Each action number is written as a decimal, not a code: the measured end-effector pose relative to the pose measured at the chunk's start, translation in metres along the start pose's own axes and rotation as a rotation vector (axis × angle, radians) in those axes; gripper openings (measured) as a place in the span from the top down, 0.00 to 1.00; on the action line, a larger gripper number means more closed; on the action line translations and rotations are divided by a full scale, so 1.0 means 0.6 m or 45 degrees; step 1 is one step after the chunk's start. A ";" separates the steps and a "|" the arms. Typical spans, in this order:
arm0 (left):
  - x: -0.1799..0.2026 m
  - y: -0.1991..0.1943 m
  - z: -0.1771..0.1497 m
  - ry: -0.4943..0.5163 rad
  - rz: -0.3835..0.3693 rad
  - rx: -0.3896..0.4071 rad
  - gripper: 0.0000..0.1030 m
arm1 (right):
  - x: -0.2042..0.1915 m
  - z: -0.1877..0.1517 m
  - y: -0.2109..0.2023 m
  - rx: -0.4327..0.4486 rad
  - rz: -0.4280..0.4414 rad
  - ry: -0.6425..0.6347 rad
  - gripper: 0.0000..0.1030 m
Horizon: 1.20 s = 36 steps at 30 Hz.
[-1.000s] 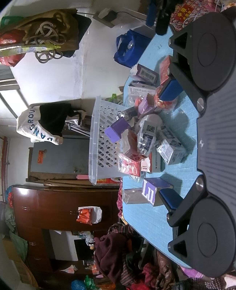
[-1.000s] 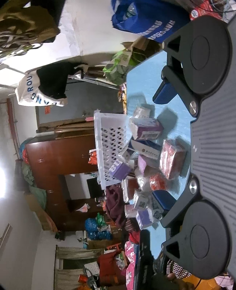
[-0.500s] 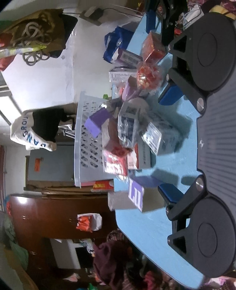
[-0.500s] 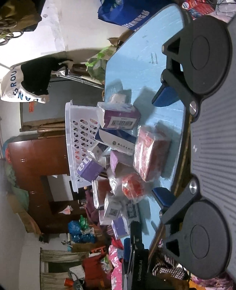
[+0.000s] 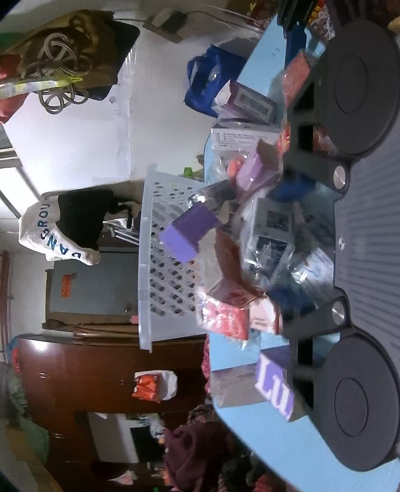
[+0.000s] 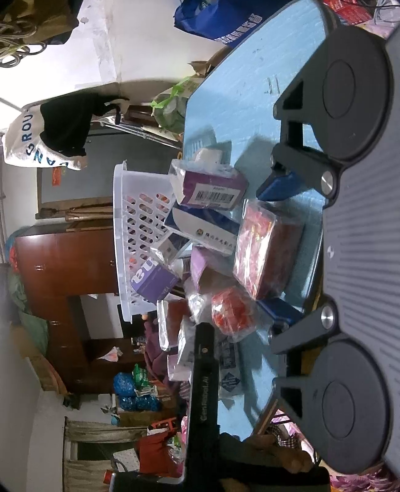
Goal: Organize objects
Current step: 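Grasp the red plastic-wrapped box with the right tool while the left grasps the white QR-code box, then lift both held boxes over the white basket and open both tools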
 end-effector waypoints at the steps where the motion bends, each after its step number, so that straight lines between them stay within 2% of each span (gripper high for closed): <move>1: -0.001 -0.006 -0.001 -0.013 -0.015 0.016 0.46 | -0.001 0.001 -0.004 0.014 0.000 -0.011 0.31; 9: -0.032 -0.065 0.011 -0.040 0.012 0.176 0.49 | -0.007 0.022 -0.030 0.063 0.022 -0.037 0.31; 14: -0.054 -0.083 0.022 -0.105 -0.030 0.246 0.49 | -0.017 0.067 -0.047 0.114 0.088 -0.024 0.31; 18: -0.070 -0.074 0.062 -0.108 -0.054 0.283 0.49 | -0.034 0.154 -0.031 0.192 0.099 -0.108 0.31; 22: -0.100 -0.025 0.152 -0.142 -0.081 0.306 0.49 | -0.050 0.272 0.060 0.199 0.059 -0.196 0.31; 24: -0.116 0.013 0.199 -0.159 -0.097 0.282 0.49 | -0.042 0.328 0.130 0.197 -0.043 -0.263 0.32; 26: -0.135 0.068 0.237 -0.195 -0.108 0.220 0.49 | -0.021 0.359 0.199 0.127 -0.075 -0.260 0.32; 28: -0.153 0.131 0.258 -0.235 -0.126 0.122 0.49 | 0.003 0.366 0.266 0.012 -0.063 -0.184 0.32; 30: -0.169 0.185 0.257 -0.288 -0.130 0.028 0.49 | 0.013 0.361 0.298 -0.024 -0.051 -0.164 0.32; 32: -0.166 0.215 0.249 -0.272 -0.147 -0.027 0.48 | 0.010 0.353 0.314 -0.037 -0.038 -0.187 0.30; 33: -0.165 0.225 0.244 -0.253 -0.144 -0.046 0.45 | 0.010 0.352 0.314 -0.025 -0.037 -0.183 0.27; 34: -0.165 0.231 0.242 -0.235 -0.123 -0.054 0.40 | 0.008 0.352 0.309 -0.018 -0.032 -0.173 0.14; 35: -0.170 0.230 0.239 -0.239 -0.093 -0.050 0.25 | 0.004 0.350 0.296 -0.012 -0.032 -0.164 0.01; 36: -0.173 0.223 0.239 -0.250 -0.070 -0.034 0.19 | 0.003 0.349 0.281 0.002 -0.036 -0.159 0.00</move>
Point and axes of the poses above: each gripper's, at about its wrist camera, not at the fingertips, and y roughly the way its jaws point, x to its right, z to its top, the point moved 10 cm from there along y, roughly the way its jaws point, and after that the axes turned 9 degrees about y, right-handed, at the moved point
